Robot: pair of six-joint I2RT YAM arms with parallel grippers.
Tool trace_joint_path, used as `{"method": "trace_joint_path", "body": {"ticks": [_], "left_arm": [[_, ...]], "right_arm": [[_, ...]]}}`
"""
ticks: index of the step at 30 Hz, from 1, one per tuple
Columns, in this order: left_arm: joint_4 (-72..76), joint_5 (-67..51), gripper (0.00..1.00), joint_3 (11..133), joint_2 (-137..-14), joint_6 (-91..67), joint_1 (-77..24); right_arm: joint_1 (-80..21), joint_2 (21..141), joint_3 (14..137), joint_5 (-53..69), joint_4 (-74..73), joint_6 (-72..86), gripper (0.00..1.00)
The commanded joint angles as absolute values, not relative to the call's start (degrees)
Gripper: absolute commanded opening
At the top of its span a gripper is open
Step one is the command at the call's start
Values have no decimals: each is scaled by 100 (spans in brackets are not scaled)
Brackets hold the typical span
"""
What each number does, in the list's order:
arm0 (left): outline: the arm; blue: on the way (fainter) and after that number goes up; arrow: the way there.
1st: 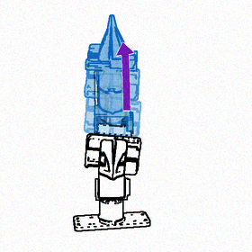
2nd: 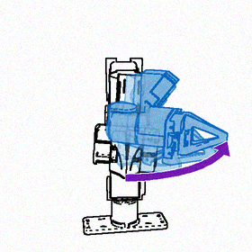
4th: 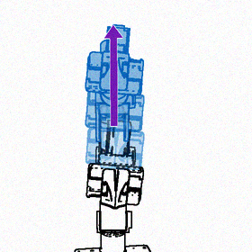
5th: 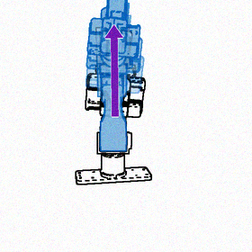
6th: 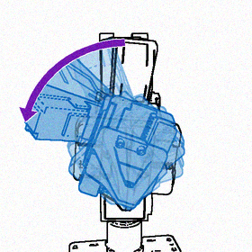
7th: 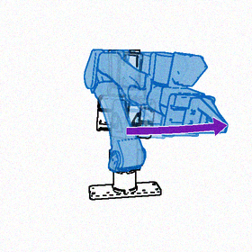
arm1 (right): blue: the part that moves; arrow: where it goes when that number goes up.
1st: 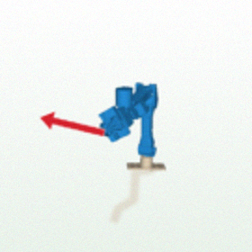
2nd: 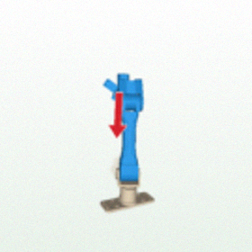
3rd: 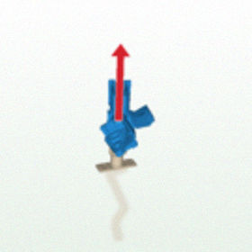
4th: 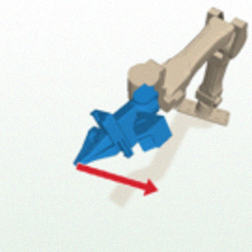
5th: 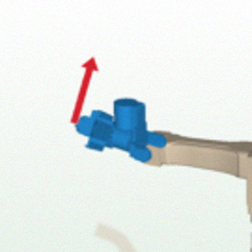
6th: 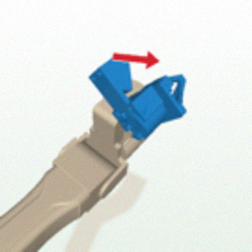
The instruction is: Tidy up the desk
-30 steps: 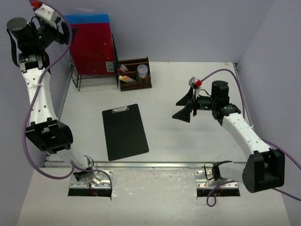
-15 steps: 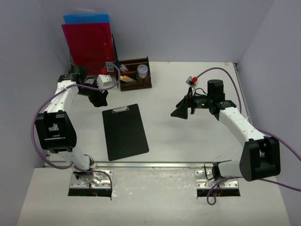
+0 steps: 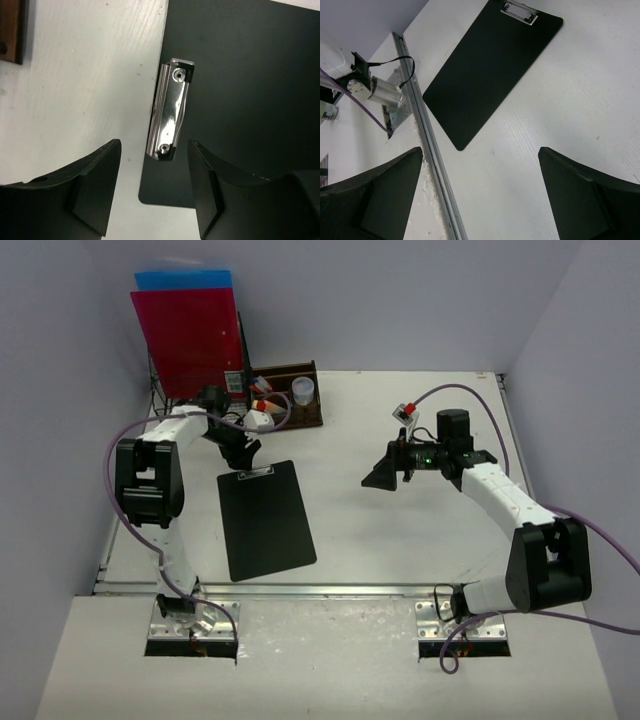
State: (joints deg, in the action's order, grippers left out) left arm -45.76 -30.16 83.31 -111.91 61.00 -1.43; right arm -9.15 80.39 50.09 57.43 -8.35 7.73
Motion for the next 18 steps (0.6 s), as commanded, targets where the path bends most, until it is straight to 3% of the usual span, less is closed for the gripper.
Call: {"method": "trace_joint_path", "body": {"ticks": [1,18], "left_arm": [[-4654,-3004,53,8872,-11631,6204,-414],[-5070,-2923,49,9113,-12428,6486,-554]], "right_arm": [[-940,8087,5280,5774,-854,647,99],[-932,8209,5379,5818,-941,536,99]]}}
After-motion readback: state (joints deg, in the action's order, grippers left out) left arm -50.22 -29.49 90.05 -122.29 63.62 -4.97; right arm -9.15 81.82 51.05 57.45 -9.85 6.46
